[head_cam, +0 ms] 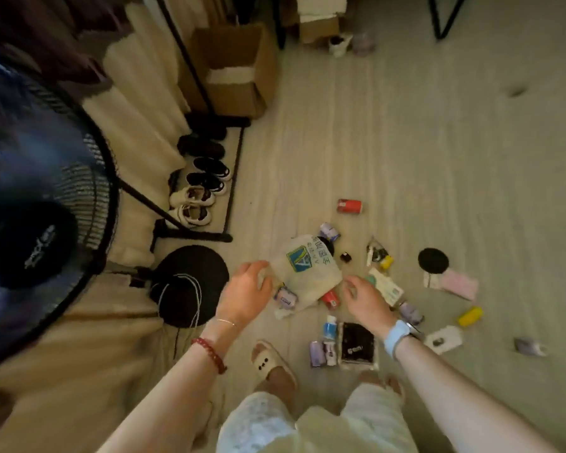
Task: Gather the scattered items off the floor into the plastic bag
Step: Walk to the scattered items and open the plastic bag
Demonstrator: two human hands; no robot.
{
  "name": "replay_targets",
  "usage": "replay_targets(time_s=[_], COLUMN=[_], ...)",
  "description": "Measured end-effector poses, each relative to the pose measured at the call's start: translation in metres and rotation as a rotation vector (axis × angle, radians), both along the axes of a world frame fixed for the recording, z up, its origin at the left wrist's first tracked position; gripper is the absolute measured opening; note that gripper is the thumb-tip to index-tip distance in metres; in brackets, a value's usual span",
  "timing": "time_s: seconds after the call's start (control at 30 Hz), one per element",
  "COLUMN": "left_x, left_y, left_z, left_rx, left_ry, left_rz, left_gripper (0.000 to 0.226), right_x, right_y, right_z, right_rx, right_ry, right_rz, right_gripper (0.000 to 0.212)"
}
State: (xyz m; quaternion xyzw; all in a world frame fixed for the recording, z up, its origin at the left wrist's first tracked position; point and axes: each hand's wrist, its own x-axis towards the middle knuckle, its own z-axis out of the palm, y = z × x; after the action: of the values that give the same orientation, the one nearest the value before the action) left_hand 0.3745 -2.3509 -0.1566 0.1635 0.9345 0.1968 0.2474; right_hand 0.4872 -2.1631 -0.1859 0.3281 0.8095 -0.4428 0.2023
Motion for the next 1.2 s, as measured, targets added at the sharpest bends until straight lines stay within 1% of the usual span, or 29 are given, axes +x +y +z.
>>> replay_targets(time_s=[0.17, 0.27, 0.37, 0.43, 0.57, 0.73, 0.8, 0.9, 1.0, 1.07, 1.1, 1.13, 1.17, 1.2], left_x=[-0.045, -0.06, -0.079, -0.097, -0.135, -0.171, -0.182, -0.194, -0.2, -0.2, -0.199, -0.197, -0.196, -0.197], left_y=[0.003, 0.016, 0.026, 0.03, 0.033, 0.024, 0.019, 0.02, 0.03, 0.04, 0.043, 0.046, 0.049, 0.051], left_z=[-0.031, -0.068, -0.13, -0.178, -0.279, -0.395, -0.44, -0.508, -0.57, -0.604, -0.619, -0.632, -0.642, -0.651], left_rx=[-0.032, -0.049, -0.066, -0.069, -0.076, -0.053, -0.03, 0.001, 0.018, 0.055, 0.088, 0.141, 0.212, 0.277], left_ry=[-0.087, -0.134, -0.176, -0.207, -0.257, -0.281, -0.268, -0.222, -0.18, -0.156, -0.139, -0.109, -0.045, 0.031], left_rz=[-0.206, -0.222, -0.221, -0.237, -0.272, -0.353, -0.417, -0.485, -0.518, -0.562, -0.57, -0.568, -0.568, -0.579], left_gripper=[0.038, 0.039, 0.04, 0.04, 0.041, 0.049, 0.056, 0.072, 0.093, 0.102, 0.102, 0.096, 0.083, 0.066], right_x=[0.0, 0.004, 0.001, -0.005, -0.024, -0.057, -0.068, -0.08, -0.092, -0.1, -0.104, -0.107, -0.11, -0.112], right_y=[-0.025, -0.03, -0.033, -0.034, -0.049, -0.064, -0.069, -0.07, -0.065, -0.06, -0.058, -0.056, -0.053, -0.05], right_z=[-0.02, -0.053, -0.114, -0.159, -0.255, -0.379, -0.423, -0.485, -0.541, -0.576, -0.592, -0.605, -0.616, -0.627], right_rx=[0.003, 0.009, -0.014, -0.028, -0.005, 0.051, 0.103, 0.224, 0.391, 0.444, 0.439, 0.444, 0.495, 0.574], right_ry=[-0.002, -0.004, -0.044, -0.073, -0.138, -0.252, -0.281, -0.305, -0.199, -0.094, -0.078, -0.073, -0.058, -0.029], right_rz=[-0.224, -0.319, -0.379, -0.439, -0.49, -0.438, -0.36, -0.266, -0.175, -0.114, -0.079, -0.048, -0.014, 0.038], right_gripper=[0.034, 0.032, 0.033, 0.034, 0.035, 0.037, 0.039, 0.05, 0.066, 0.074, 0.077, 0.078, 0.076, 0.067])
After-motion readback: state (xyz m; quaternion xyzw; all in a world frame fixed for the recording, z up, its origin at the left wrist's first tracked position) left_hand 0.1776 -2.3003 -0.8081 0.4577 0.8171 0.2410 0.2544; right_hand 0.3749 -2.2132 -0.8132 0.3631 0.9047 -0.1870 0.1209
